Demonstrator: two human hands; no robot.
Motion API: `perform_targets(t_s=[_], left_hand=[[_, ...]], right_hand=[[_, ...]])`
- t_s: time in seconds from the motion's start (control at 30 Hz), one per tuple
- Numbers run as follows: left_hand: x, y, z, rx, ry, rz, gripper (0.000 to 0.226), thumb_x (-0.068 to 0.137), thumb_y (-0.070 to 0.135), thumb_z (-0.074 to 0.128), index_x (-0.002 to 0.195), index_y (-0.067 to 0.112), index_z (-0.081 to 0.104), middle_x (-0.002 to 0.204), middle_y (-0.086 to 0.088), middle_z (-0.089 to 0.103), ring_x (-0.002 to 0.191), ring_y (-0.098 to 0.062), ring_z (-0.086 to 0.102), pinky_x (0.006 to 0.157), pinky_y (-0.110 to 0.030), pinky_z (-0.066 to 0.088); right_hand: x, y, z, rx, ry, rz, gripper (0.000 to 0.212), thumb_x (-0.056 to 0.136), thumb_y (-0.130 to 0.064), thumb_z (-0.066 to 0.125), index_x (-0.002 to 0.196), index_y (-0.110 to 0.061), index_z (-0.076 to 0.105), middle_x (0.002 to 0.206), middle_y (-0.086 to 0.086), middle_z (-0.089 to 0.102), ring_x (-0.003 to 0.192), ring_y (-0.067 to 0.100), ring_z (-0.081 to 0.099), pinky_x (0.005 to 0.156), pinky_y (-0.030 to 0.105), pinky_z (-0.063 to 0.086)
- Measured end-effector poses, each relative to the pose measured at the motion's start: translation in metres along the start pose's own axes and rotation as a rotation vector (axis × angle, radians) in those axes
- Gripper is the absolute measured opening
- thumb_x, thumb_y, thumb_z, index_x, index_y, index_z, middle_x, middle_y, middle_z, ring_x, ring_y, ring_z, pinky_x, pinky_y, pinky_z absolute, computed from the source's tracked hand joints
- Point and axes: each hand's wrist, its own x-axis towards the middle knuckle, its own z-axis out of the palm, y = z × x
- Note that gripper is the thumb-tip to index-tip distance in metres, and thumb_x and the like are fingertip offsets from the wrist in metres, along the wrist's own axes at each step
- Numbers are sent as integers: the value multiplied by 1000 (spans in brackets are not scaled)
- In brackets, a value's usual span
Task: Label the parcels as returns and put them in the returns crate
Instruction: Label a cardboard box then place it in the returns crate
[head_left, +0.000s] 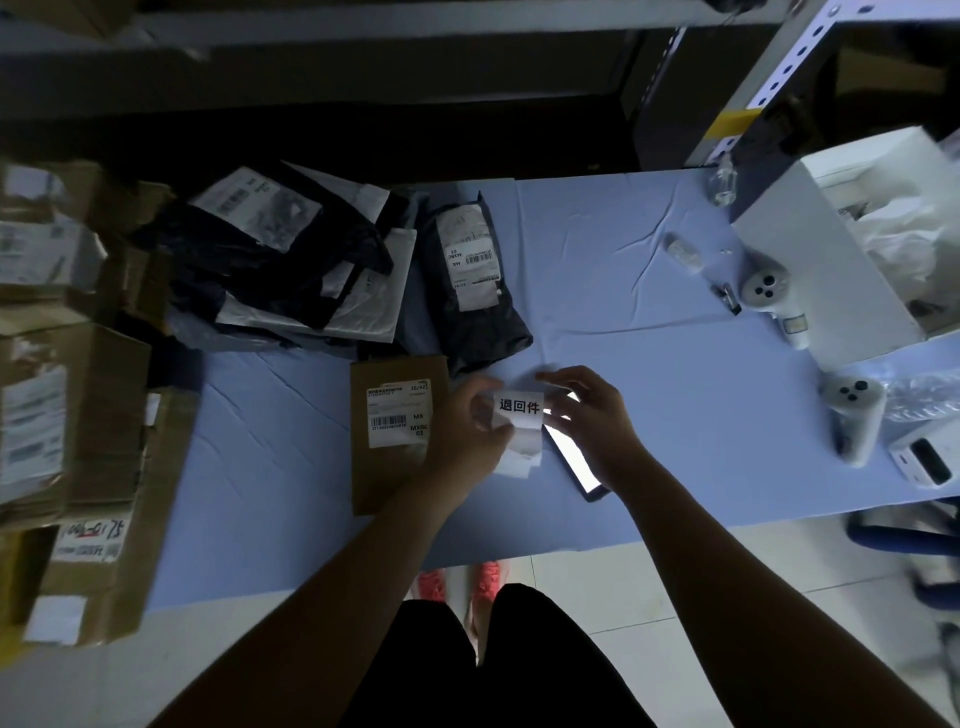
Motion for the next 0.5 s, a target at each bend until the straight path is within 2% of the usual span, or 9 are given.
perform_targets(t_s=[0.07,0.2,0.3,0.4,0.5], left_hand=[[-1,-5,1,21,28,44,41,82,4,76,105,34,60,102,6,70,87,-7,68,61,-14,54],[0,-9,2,-32,83,56,34,82,6,76,93,36,65,102,-1,73,84,-11,70,60,-15,53],[1,-9,2,87,64,115,26,84,11,77,102,27,69,105,0,71,86,-9,68,60,-10,51],[5,-13,-1,441,83,381,25,86,21,76,110,19,72,114,2,58,93,-9,60,72,-9,48],[10,-11,-7,641,53,627,20,88,22,74,108,18,72,123,4,59,106,-8,56,79,-15,47]], right_hand=[[-4,2,0,-67,30,-6,25,85,10,64,102,-8,63,114,12,65,97,26,68,79,33,59],[-13,11,3,-110,62,61,41,79,-3,81,110,-11,55,104,16,70,95,28,72,84,39,60],[-17,13,7,-148,45,-6,40,80,-3,80,109,-11,53,91,13,75,87,28,74,82,43,60],[-22,8,10,-189,40,-73,37,83,-5,78,110,-11,53,89,12,75,85,29,74,80,41,59],[-26,0,10,-262,-11,-141,33,86,-3,74,109,-8,53,82,2,74,78,19,73,67,28,56]])
